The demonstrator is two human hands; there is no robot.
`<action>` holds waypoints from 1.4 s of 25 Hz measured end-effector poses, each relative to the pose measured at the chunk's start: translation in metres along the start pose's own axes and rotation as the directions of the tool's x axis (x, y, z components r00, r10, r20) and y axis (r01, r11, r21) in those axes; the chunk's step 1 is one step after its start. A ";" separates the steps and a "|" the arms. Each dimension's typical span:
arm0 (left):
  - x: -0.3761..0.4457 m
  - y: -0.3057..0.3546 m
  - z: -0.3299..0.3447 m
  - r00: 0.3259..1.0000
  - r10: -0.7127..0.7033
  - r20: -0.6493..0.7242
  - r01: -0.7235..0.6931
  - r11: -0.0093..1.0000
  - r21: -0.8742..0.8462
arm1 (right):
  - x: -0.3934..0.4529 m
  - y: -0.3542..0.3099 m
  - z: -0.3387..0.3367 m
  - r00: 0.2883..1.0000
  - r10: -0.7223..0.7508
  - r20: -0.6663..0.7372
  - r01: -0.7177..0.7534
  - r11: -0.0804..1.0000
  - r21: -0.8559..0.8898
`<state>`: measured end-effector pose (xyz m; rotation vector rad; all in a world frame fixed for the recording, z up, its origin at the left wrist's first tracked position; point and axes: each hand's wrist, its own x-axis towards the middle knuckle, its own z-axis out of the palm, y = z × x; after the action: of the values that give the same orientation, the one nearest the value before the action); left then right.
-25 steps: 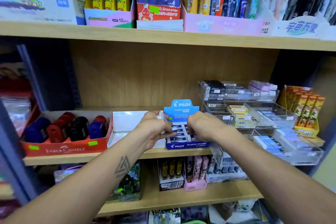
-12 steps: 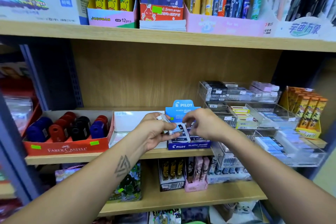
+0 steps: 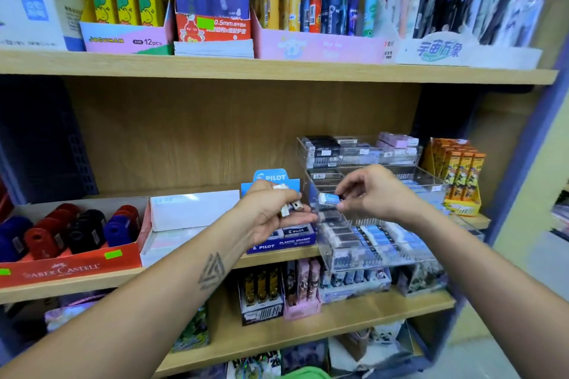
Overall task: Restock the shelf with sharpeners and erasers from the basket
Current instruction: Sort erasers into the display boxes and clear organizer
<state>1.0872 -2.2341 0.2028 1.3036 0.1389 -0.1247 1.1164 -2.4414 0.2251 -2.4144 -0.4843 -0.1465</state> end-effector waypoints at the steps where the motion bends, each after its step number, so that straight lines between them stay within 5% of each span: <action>1: 0.001 -0.002 0.010 1.000 -0.001 0.020 0.001 1.000 0.004 | -0.004 0.011 -0.009 1.000 0.013 -0.015 -0.014 0.998 -0.066; 6: 0.002 -0.021 0.053 0.994 0.037 0.102 -0.050 0.991 0.122 | -0.020 0.053 -0.032 0.997 0.072 0.025 -0.053 0.890 -0.454; 16: 0.005 -0.033 0.062 0.997 0.010 0.075 -0.019 0.992 0.122 | -0.002 0.070 0.023 1.000 -0.018 -0.014 0.008 0.874 -0.486; 22: 0.005 -0.032 0.052 0.994 -0.032 0.108 0.022 0.995 0.096 | -0.006 0.060 0.022 0.992 0.112 -0.066 -0.130 0.856 -0.501; 24: 0.004 -0.033 0.051 0.992 -0.038 0.117 0.025 0.994 0.107 | -0.008 0.050 0.012 0.990 0.099 -0.099 -0.129 0.916 -0.379; 27: 0.005 -0.033 0.048 0.994 -0.014 0.108 -0.002 0.989 0.145 | -0.015 0.023 -0.003 0.991 0.025 -0.129 0.003 0.977 0.214; 31: 0.002 -0.031 0.047 0.990 0.021 0.139 -0.052 0.973 0.225 | -0.016 0.003 0.002 0.986 -0.160 0.046 0.156 0.985 0.073; 35: 0.000 -0.024 0.043 0.996 -0.029 0.082 0.005 0.959 0.284 | -0.015 0.009 -0.003 0.993 -0.017 -0.117 0.077 0.848 0.524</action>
<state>1.0840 -2.2822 0.1912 1.5815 0.0598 -0.2216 1.1061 -2.4544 0.2191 -1.8425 -0.4624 -0.1429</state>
